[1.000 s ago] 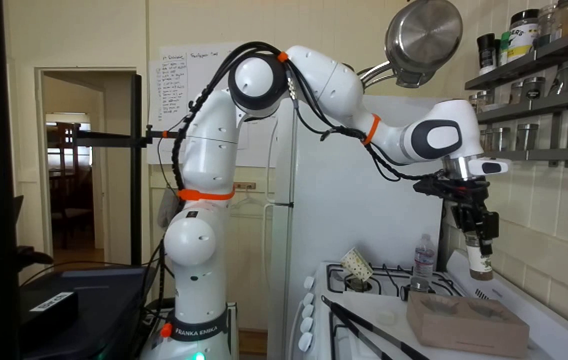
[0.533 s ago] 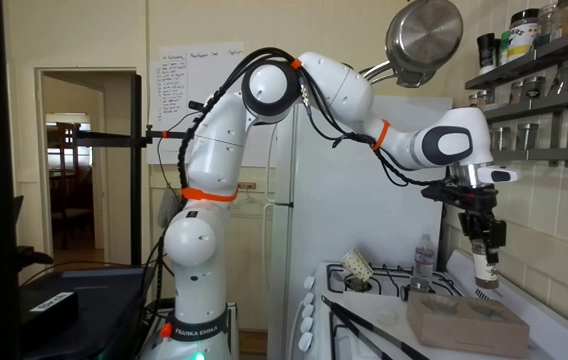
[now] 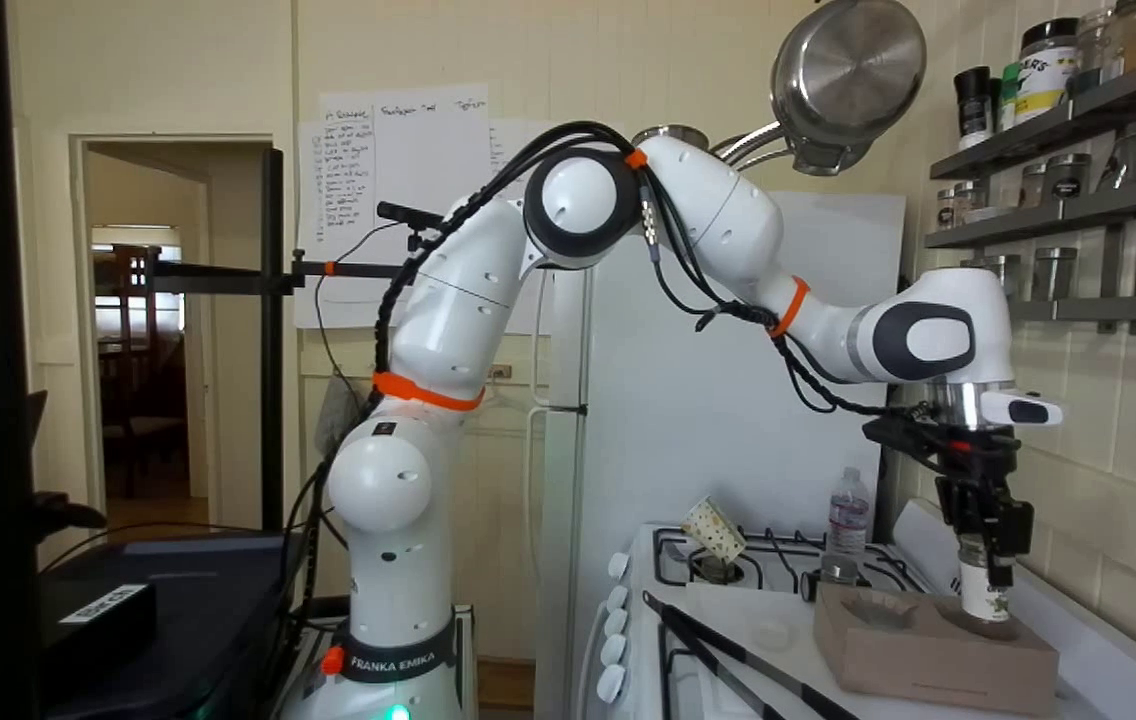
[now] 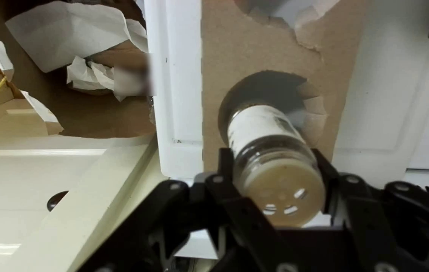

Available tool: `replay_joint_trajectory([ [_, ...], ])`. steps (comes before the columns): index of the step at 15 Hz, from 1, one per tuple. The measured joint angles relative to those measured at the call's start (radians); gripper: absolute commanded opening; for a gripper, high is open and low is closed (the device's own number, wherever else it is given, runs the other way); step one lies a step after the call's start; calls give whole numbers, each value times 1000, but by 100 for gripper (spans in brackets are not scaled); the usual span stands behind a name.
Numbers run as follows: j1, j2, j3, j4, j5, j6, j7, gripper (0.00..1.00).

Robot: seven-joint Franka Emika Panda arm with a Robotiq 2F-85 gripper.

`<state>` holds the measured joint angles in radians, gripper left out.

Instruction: Pick up the glass jar from the stove and put it in the brown box.

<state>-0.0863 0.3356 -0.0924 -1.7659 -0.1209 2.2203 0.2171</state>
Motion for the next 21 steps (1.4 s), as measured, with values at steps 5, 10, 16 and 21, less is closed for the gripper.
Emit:
replay_joint_trajectory([
  [5, 2, 66, 1, 54, 11, -8, 0, 25],
  [10, 6, 82, 0, 68, 12, -72, 17, 75],
  [16, 6, 82, -2, 71, 25, -110, 32, 100],
  [21, 7, 55, 1, 86, 38, -110, 30, 100],
])
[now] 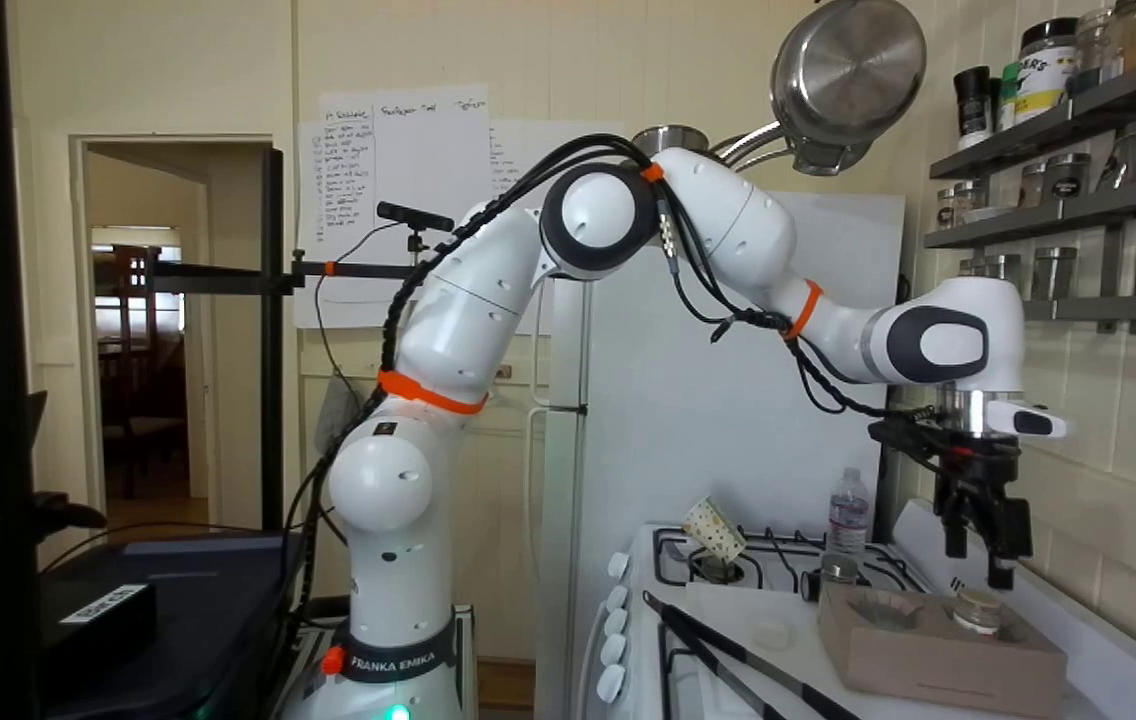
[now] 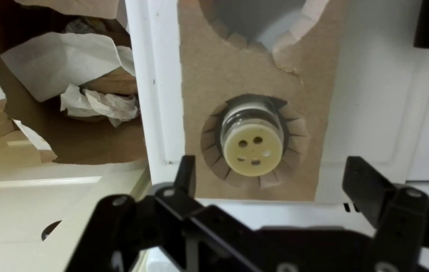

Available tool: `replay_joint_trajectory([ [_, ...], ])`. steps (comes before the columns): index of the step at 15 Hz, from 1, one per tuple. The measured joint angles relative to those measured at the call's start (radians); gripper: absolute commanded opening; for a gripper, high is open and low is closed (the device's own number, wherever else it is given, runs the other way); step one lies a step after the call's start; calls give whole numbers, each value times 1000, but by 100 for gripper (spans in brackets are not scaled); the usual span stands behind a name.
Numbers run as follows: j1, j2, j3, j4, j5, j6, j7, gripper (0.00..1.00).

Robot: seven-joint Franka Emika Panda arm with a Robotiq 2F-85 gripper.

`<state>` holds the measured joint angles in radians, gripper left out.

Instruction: Pick up the glass jar from the stove and put it in the brown box.

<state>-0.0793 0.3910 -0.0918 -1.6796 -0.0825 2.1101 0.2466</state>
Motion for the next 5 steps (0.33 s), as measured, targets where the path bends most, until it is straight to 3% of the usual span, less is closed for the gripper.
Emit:
replay_joint_trajectory([
  [5, 12, -137, 34, -68, 0, -38, -133, 100],
])
